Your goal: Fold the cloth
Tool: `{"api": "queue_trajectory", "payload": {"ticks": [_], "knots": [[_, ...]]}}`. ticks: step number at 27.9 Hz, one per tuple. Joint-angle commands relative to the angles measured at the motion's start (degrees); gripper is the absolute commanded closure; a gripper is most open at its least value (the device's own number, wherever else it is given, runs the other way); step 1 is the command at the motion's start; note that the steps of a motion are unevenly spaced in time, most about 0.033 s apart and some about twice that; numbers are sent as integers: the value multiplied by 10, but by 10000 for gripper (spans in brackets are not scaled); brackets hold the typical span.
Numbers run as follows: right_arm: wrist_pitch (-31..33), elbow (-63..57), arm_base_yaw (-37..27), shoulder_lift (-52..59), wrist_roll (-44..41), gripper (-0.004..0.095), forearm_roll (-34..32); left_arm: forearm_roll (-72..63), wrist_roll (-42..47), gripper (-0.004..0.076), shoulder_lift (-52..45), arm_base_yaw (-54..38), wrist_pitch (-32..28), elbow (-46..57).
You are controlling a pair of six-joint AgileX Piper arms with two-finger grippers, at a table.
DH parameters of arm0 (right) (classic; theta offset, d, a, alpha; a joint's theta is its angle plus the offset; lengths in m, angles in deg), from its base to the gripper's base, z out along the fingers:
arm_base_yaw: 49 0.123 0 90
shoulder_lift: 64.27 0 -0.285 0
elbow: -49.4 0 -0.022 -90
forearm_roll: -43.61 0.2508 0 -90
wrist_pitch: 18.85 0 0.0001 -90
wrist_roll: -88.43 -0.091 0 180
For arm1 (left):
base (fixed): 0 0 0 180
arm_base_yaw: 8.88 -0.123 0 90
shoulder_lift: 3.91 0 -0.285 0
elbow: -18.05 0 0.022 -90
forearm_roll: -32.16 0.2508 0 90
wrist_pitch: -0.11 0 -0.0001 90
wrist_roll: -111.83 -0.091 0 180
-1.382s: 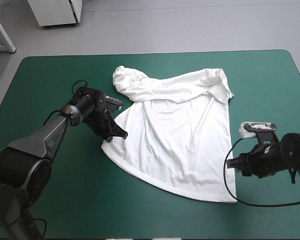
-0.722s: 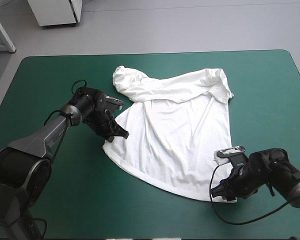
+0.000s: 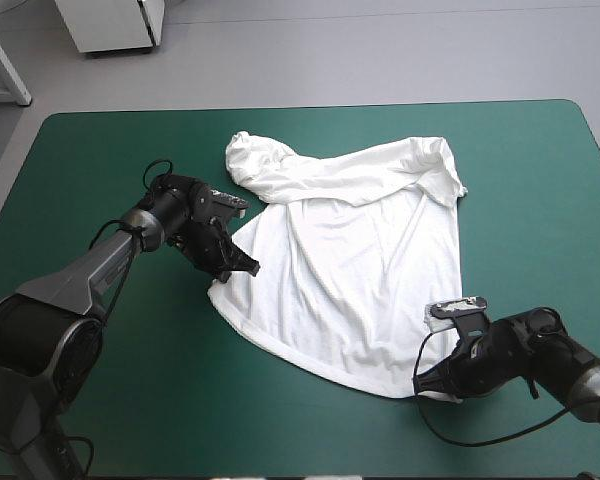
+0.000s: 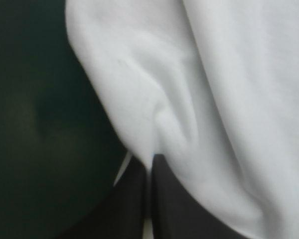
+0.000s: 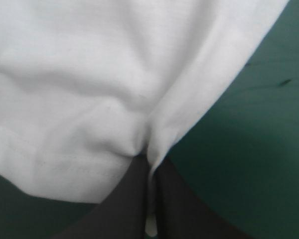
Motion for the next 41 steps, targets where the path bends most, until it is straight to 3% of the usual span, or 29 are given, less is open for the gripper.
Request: {"api": "queue_trajectory", "payload": {"ticks": [1,6,11,14,22,26,32,41], "knots": [[22,2,3,-20,-11,927,25,-8,3,733,-31,2,-2,-15],[81,155,3,-11,-37,927,-77,-4,3,733,-63,2,35,-62],[131,363,3,-9,-43,927,-165,2,2,733,-107,1,79,-181],[132,505,2,-9,-42,927,-201,5,1,733,-127,1,104,-281],[125,749,2,-10,1,927,-278,6,0,733,-137,1,99,-520],[89,833,2,-10,36,927,-290,-14,-27,733,-137,1,71,-626],[-14,935,2,-18,76,927,-280,-68,-75,733,-137,1,8,-747],[-116,1117,2,-75,132,926,-222,-165,-159,733,-147,1,-180,-843]]}}
